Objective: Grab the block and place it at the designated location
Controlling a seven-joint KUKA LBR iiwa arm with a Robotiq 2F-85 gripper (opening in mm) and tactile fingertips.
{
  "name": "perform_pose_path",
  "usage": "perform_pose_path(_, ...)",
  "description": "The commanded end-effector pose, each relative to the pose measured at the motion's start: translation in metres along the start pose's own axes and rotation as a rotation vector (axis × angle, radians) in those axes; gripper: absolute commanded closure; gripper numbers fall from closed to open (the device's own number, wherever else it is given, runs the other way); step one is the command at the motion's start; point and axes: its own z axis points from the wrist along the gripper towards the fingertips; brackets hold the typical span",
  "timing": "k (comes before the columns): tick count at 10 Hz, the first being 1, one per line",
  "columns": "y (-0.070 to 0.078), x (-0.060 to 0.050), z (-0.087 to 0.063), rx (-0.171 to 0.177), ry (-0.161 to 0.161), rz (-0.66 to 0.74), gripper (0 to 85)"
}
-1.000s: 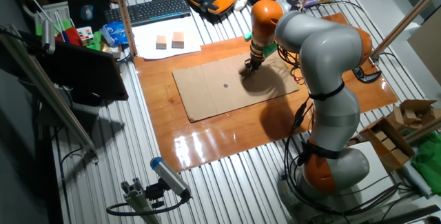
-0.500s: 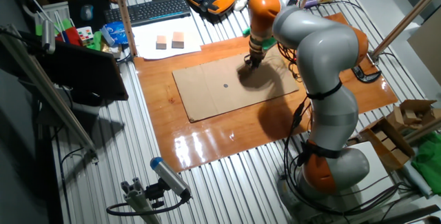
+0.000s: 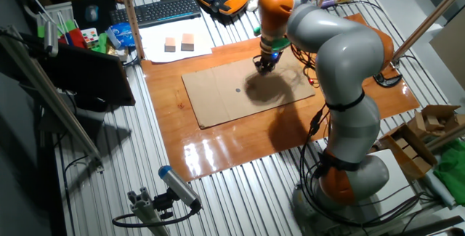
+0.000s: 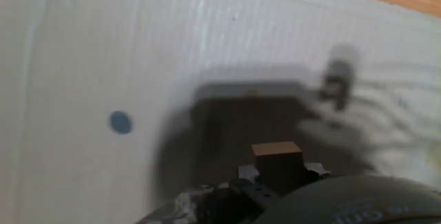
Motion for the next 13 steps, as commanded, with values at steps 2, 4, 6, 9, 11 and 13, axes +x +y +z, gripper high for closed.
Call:
perform_pose_path(2,0.008,0.005,-0.003,-0.013,-0.003,0.155,84.3)
perform_pose_path(4,0.007,0.005,-0.003,-0.027,-0.020,0.165,84.3)
perform_pose_path(6,0.007,0.005,-0.003,-0.056,-0.011,0.163,84.3)
perform_pose_path(9,0.007,0.005,-0.003,-0.096,0.041,0.176,84.3)
perform_pose_path(11,0.007,0.005,-0.003,-0.114,0.041,0.184,84.3)
perform_pose_path(13,0.028,-0.005,-0.012,-0.119,0.030,0.215,84.3)
